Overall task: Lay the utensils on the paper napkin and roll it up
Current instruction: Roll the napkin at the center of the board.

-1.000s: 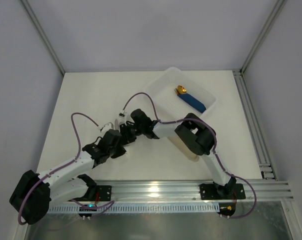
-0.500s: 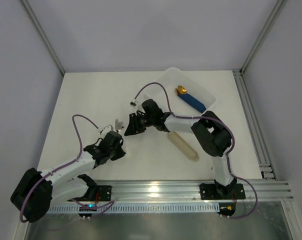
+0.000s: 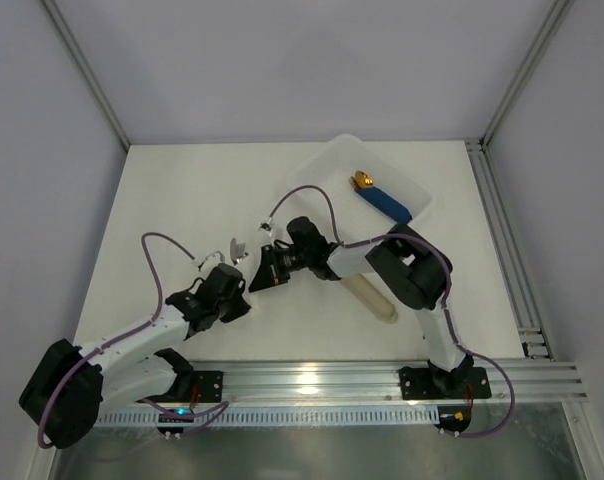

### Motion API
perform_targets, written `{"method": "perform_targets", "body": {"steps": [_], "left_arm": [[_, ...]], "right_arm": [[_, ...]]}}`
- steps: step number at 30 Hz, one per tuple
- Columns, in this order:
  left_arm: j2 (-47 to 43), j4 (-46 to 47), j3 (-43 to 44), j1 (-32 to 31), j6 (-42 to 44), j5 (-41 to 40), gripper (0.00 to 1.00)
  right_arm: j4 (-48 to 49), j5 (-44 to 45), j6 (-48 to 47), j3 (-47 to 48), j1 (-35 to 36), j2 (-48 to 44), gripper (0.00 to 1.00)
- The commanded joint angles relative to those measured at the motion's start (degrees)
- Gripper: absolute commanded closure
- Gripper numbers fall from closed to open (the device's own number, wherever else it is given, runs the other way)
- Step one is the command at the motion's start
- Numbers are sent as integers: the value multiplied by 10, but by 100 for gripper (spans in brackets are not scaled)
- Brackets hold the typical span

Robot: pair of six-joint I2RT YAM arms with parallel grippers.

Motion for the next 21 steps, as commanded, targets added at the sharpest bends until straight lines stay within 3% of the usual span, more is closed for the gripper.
{"method": "perform_targets", "body": {"steps": [1,15,21], "left_arm": [[-7,2,-2,0,-5,-8,100],[-13,-11,12,0,-2,-5,100],[-55,-92,85,1,10,-43,98]], "right_arm": [[97,-40,43,-3,7,18,93],[75,-15,37,6,26,62,96],[65,-3,35,8,26,77,96]]}}
